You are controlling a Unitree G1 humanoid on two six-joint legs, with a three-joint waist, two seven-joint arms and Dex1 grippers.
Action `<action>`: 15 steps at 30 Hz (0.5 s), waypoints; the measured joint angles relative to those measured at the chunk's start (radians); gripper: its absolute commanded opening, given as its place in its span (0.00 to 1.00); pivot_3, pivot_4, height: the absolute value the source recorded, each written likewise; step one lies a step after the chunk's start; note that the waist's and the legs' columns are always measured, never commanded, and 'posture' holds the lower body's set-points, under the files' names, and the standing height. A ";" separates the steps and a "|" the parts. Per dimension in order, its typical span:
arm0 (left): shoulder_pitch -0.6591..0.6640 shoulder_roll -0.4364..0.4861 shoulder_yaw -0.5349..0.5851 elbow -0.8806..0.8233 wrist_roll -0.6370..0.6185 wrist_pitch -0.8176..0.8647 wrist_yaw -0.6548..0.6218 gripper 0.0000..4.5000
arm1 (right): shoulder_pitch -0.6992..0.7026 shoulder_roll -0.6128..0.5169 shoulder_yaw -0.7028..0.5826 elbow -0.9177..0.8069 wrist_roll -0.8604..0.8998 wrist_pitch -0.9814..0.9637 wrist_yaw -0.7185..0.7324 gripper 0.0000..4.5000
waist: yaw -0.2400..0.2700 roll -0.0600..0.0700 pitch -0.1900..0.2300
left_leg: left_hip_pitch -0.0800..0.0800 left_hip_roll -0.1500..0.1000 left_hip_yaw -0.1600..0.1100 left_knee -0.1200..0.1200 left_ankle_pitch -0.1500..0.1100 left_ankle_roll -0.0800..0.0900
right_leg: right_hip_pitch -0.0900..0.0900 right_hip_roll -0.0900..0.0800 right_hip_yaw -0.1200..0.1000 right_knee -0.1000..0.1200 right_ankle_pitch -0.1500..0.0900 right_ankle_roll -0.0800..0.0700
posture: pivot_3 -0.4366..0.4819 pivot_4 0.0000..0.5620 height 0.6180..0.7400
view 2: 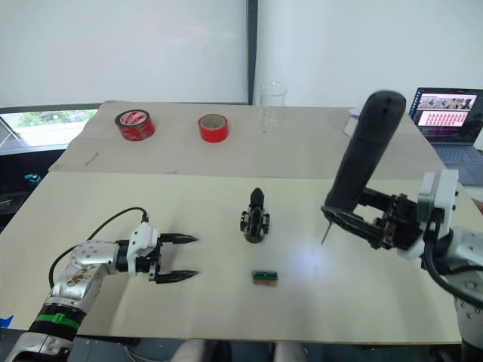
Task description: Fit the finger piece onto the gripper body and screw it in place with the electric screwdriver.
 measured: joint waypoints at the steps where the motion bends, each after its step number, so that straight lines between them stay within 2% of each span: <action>1: 0.011 0.003 0.000 -0.023 -0.005 0.006 -0.001 0.99 | 0.025 0.012 0.002 -0.008 -0.003 -0.013 0.006 0.43 | 0.000 0.000 0.000 | 0.000 0.000 0.000 0.000 0.000 0.000 | 0.000 0.000 0.000 0.000 -0.001 0.000 | 0.48 0.27 1.00; 4: 0.030 0.008 -0.010 -0.102 -0.012 0.032 -0.001 0.99 | 0.042 0.045 0.021 -0.037 -0.003 -0.032 -0.004 0.43 | 0.000 0.000 0.001 | 0.000 0.000 0.000 0.000 0.000 0.000 | 0.000 0.000 0.001 0.000 -0.001 0.000 | 0.48 0.27 1.00; 10: 0.040 -0.003 -0.106 -0.299 -0.008 0.146 0.044 0.99 | 0.016 0.112 0.157 -0.161 0.011 -0.048 -0.047 0.43 | -0.001 -0.001 0.001 | 0.000 0.000 0.000 -0.001 0.000 -0.001 | 0.000 0.007 0.001 0.000 -0.001 0.000 | 0.48 0.27 1.00; 15: 0.022 -0.085 -0.228 -0.268 0.093 0.098 0.096 0.99 | 0.021 0.174 0.319 -0.165 -0.054 -0.120 -0.014 0.43 | 0.003 -0.002 0.002 | 0.000 0.000 0.000 0.001 0.000 0.000 | 0.000 0.008 0.002 0.000 -0.002 -0.003 | 0.48 0.27 1.00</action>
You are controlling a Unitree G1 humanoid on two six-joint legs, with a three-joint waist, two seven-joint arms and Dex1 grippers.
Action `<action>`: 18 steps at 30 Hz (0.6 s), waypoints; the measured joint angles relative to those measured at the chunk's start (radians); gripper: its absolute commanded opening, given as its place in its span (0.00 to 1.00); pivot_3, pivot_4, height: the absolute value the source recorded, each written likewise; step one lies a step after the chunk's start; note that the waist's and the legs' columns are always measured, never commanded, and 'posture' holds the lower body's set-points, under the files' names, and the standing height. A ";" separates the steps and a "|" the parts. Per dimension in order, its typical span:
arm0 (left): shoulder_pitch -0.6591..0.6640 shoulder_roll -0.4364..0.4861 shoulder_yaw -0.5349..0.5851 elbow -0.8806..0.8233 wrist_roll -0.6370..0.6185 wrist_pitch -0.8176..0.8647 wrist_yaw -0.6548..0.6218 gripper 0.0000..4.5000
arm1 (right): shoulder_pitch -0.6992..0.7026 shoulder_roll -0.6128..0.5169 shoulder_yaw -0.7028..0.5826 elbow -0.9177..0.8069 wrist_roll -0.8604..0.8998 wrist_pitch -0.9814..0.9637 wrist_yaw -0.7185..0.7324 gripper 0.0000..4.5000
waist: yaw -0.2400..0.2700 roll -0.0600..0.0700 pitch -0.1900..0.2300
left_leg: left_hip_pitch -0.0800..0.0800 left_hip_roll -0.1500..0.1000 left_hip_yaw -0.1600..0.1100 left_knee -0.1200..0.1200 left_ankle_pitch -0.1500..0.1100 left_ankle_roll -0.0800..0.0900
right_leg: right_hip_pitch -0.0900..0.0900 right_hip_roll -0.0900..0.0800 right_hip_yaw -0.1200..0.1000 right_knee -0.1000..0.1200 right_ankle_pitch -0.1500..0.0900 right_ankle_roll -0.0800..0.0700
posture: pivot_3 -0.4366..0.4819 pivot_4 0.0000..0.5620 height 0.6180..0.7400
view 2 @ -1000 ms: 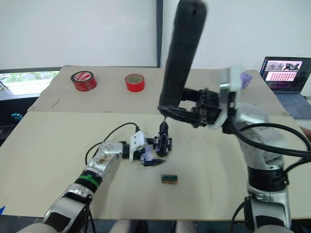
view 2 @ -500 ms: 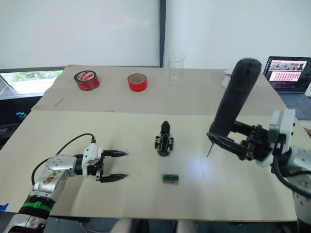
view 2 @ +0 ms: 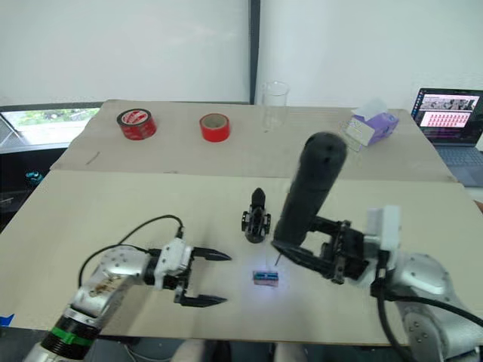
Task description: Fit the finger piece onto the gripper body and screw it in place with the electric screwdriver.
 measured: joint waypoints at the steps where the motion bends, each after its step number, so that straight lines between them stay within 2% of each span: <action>1: -0.007 -0.008 -0.016 0.011 0.019 -0.007 0.008 0.99 | 0.000 0.002 0.020 0.001 -0.011 -0.010 0.009 0.43 | 0.000 0.000 0.000 | 0.000 0.000 0.000 0.000 0.000 0.000 | 0.000 0.000 0.000 0.000 0.000 0.000 | 0.48 0.27 1.00; 7: -0.048 -0.084 -0.099 0.073 0.108 -0.022 0.072 0.99 | -0.011 0.027 0.123 0.060 -0.103 -0.087 0.035 0.43 | -0.002 -0.001 0.001 | 0.000 0.000 0.000 0.000 0.000 0.001 | 0.000 0.000 0.000 0.000 0.003 -0.004 | 0.48 0.27 1.00; 12: -0.059 -0.126 -0.130 0.102 0.144 -0.033 0.114 0.99 | -0.036 0.031 0.156 0.098 -0.136 -0.110 0.034 0.43 | -0.002 -0.001 0.001 | 0.000 0.000 0.000 0.001 0.000 0.001 | 0.000 0.000 0.000 0.000 0.003 -0.004 | 0.48 0.27 1.00; 18: -0.064 -0.136 -0.135 0.108 0.159 -0.032 0.150 0.99 | -0.069 0.032 0.165 0.112 -0.144 -0.113 0.020 0.43 | 0.002 -0.001 0.001 | 0.001 0.000 -0.001 0.001 0.000 0.001 | 0.001 0.000 0.000 0.000 0.003 -0.004 | 0.48 0.27 1.00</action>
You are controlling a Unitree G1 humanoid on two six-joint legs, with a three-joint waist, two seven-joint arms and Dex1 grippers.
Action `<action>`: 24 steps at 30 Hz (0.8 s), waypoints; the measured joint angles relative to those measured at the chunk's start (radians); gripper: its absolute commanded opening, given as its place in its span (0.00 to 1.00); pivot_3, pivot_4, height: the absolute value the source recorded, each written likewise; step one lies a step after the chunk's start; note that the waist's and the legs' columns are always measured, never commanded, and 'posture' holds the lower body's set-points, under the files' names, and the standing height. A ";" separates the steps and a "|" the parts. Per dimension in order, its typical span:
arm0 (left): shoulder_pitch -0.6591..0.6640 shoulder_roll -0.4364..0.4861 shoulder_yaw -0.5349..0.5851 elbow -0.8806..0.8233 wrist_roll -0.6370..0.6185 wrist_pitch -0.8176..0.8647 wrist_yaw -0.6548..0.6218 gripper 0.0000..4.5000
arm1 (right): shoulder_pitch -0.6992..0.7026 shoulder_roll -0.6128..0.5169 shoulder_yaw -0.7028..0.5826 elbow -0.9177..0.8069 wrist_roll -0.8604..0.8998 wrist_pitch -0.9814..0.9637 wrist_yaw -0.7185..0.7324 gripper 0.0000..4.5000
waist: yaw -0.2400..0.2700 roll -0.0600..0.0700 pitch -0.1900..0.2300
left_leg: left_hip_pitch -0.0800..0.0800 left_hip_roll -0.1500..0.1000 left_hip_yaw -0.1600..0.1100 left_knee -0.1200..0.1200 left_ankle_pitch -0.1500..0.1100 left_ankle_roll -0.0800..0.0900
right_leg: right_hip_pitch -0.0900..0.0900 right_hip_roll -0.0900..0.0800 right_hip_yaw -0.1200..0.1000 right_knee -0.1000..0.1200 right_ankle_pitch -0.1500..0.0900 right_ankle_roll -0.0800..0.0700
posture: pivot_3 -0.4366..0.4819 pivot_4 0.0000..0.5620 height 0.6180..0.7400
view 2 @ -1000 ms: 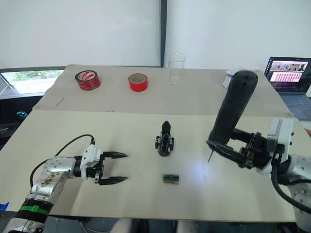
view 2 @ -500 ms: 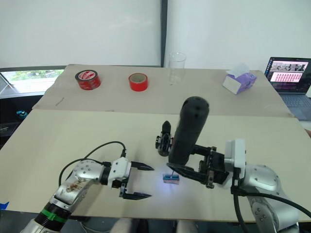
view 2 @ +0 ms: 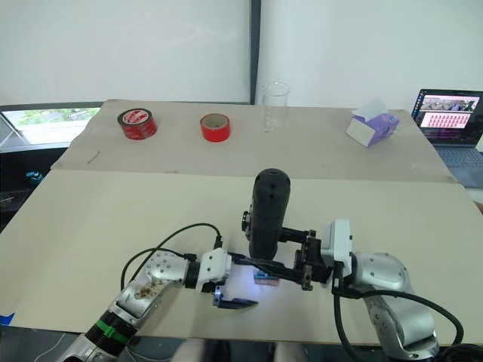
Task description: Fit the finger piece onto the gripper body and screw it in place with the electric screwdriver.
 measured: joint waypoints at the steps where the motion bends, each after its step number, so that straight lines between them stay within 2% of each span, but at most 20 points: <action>1: 0.000 0.000 0.000 0.000 0.000 0.000 0.001 0.99 | -0.007 0.000 0.000 0.001 0.000 0.000 -0.005 0.43 | 0.000 0.000 0.000 | 0.000 0.000 0.000 0.000 0.000 0.000 | 0.000 0.000 0.000 0.000 0.000 0.000 | 0.48 0.27 1.00; 24: 0.001 0.004 0.000 0.001 -0.001 -0.002 0.010 0.99 | -0.018 -0.040 0.005 0.001 0.004 0.023 -0.023 0.43 | -0.001 0.000 0.000 | 0.001 0.000 0.000 0.000 0.000 0.000 | 0.000 0.000 0.000 0.000 0.000 0.000 | 0.48 0.27 1.00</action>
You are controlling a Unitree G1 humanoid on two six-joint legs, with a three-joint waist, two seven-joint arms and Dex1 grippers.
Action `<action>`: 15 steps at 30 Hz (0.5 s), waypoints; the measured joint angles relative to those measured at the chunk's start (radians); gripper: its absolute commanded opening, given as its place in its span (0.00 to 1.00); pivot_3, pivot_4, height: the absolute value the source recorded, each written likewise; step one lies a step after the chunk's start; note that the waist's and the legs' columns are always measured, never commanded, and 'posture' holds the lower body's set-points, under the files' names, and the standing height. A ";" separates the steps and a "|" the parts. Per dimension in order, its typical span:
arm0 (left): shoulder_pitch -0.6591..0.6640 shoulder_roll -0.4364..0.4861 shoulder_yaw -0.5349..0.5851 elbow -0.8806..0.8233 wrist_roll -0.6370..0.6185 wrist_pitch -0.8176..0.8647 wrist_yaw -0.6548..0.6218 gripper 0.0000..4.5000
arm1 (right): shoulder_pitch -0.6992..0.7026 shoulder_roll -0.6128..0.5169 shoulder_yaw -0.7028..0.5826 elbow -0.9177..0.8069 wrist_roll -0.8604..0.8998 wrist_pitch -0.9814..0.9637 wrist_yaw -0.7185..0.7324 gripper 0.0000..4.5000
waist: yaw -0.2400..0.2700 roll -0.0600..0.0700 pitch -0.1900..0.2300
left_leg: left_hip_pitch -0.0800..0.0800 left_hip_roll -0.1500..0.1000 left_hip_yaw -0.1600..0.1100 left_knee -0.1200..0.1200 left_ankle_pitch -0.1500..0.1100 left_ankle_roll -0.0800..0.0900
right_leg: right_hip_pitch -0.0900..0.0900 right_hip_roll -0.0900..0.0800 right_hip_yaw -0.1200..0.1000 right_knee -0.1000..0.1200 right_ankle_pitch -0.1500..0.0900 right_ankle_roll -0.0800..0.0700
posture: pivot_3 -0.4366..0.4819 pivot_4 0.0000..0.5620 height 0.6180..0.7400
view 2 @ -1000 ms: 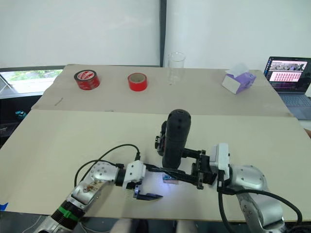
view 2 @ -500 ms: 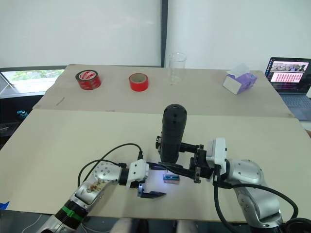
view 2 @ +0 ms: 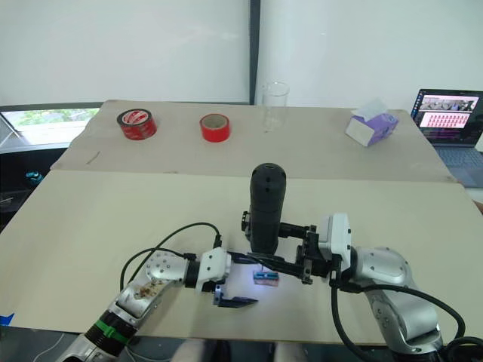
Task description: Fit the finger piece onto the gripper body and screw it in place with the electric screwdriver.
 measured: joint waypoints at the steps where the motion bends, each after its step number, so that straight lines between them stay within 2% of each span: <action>1: 0.000 0.000 0.000 0.000 0.000 0.000 0.000 0.99 | 0.000 -0.001 0.000 0.000 0.000 0.000 0.000 0.43 | 0.000 0.000 0.000 | 0.000 0.000 0.000 0.000 0.000 0.000 | 0.000 0.000 0.000 0.000 0.000 0.000 | 0.48 0.27 1.00; 15: 0.000 -0.001 0.000 0.002 -0.001 0.000 0.002 0.99 | 0.007 -0.020 0.001 0.000 0.000 0.002 0.008 0.43 | 0.000 0.000 0.000 | 0.000 0.000 0.000 0.000 0.000 0.000 | 0.000 0.000 0.000 0.000 0.000 0.000 | 0.48 0.27 1.00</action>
